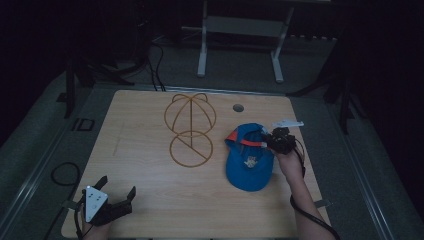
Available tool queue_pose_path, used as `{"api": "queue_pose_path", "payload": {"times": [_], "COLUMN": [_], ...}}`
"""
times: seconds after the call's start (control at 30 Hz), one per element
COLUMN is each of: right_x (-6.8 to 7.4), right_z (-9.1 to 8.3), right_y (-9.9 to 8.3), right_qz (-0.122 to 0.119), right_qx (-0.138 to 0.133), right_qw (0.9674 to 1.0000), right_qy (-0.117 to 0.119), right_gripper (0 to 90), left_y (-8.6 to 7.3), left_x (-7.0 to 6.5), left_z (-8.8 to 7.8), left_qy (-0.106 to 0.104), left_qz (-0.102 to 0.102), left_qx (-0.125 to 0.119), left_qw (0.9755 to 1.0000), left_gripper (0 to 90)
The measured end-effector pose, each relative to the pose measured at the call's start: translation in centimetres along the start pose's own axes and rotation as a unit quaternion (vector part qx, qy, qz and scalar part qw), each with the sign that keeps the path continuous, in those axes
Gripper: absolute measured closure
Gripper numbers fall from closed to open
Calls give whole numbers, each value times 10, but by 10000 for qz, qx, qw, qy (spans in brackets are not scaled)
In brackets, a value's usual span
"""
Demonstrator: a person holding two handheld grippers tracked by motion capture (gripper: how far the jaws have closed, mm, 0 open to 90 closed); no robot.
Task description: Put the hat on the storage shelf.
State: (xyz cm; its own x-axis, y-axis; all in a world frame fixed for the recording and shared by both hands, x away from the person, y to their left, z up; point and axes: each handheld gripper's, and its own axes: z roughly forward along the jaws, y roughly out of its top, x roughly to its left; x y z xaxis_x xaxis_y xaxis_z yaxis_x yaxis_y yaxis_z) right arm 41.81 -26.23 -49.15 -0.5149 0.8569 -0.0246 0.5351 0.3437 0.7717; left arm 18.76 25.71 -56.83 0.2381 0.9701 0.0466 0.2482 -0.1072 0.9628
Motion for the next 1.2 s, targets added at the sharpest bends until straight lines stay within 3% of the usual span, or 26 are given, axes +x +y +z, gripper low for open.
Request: {"api": "queue_pose_path", "payload": {"times": [0.2, 0.27, 0.43, 0.5, 0.6, 0.63, 0.7, 0.77, 0.83, 0.87, 1.03, 1.2], "right_x": [6, 9, 16, 19, 22, 23, 24, 26, 27, 27, 26, 28], "right_z": [-29, -41, -67, -77, -91, -95, -102, -107, -113, -115, -125, -136], "right_y": [16, 22, 34, 38, 41, 42, 43, 43, 44, 44, 43, 42], "right_qz": [-237, -296, -439, -504, -571, -548, -578, -600, -663, -644, -636, -653], "right_qx": [-306, -429, -716, -802, -900, -936, -976, -1004, -1017, -1042, -1112, -1196], "right_qw": [9992, 9986, 9964, 9954, 9942, 9940, 9934, 9930, 9925, 9924, 9916, 9904], "right_qy": [80, 107, 133, 110, 106, 137, 153, 178, 118, 146, 191, 248], "right_gripper": [863, 864, 863, 863, 864, 863, 863, 863, 863, 863, 863, 863], "left_y": [0, 1, 6, 9, 15, 22, 28, 33, 37, 43, 57, 73], "left_x": [1, 2, -2, -4, -7, -11, -14, -17, -20, -22, -26, -32], "left_z": [0, -1, -2, -3, -4, -5, -6, -8, -9, -11, -14, -13], "left_qy": [6, -87, -68, -226, -269, -292, -391, -556, -550, -720, -979, -1153], "left_qz": [-168, -298, -264, -365, -388, -364, -360, -358, -290, -312, -372, -233], "left_qx": [2, -10, 48, 19, 127, 320, 459, 407, 430, 403, 382, 380], "left_qw": [9999, 9995, 9996, 9991, 9988, 9984, 9975, 9970, 9971, 9961, 9938, 9923], "left_gripper": [20, 20, 20, 20, 20, 20, 20, 20, 20, 20, 25, 36]}}
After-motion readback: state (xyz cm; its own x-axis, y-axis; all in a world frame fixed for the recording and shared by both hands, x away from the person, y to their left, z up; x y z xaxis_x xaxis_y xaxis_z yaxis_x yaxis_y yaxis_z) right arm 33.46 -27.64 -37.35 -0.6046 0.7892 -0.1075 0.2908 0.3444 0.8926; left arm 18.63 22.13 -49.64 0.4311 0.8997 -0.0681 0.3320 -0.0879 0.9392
